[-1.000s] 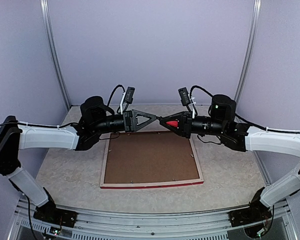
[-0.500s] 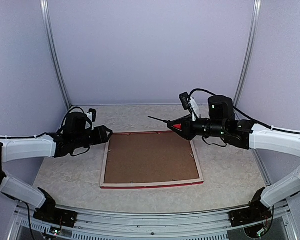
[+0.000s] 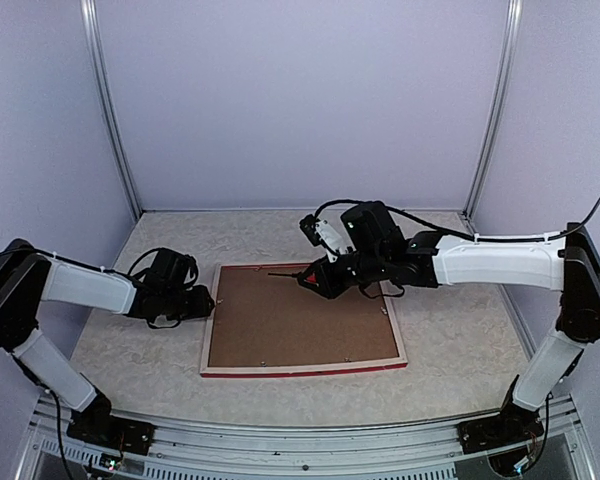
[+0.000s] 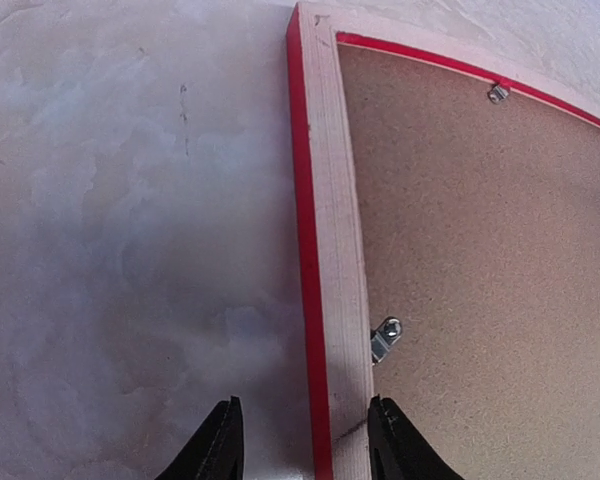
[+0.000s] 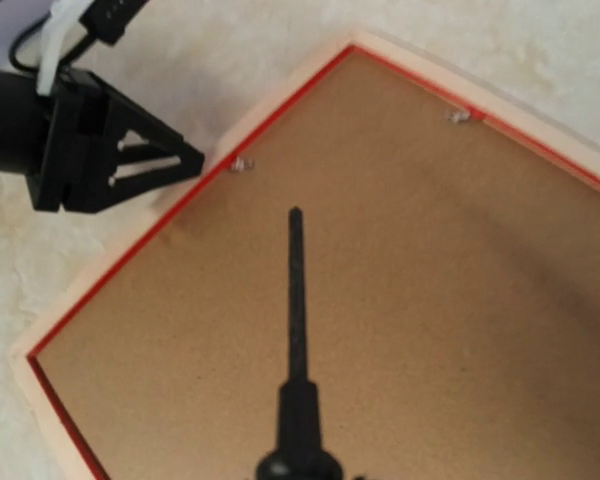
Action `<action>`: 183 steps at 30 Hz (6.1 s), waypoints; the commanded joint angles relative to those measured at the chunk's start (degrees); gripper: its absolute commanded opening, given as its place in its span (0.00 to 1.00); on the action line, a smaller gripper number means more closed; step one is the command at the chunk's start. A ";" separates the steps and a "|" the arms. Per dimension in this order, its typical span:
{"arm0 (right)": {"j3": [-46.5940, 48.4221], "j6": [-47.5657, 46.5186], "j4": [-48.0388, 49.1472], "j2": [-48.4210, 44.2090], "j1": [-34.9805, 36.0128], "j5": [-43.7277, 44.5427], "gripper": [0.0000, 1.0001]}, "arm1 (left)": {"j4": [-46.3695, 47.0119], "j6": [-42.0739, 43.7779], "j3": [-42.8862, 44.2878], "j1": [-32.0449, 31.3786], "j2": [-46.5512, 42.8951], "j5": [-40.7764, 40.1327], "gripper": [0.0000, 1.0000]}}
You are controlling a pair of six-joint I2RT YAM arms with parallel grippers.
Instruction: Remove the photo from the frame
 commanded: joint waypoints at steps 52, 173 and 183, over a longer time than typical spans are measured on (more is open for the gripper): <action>13.53 -1.55 -13.68 16.57 2.08 -1.41 0.00 | -3.66 -10.55 1.82 -22.47 1.27 -0.30 0.41; -11.20 2.20 -19.75 -18.03 -7.50 19.54 0.00 | -4.95 15.19 36.51 -7.16 26.95 2.93 0.59; -11.24 1.81 -16.18 -15.16 -9.35 14.24 0.00 | -3.61 14.36 34.95 -8.47 29.97 3.02 0.56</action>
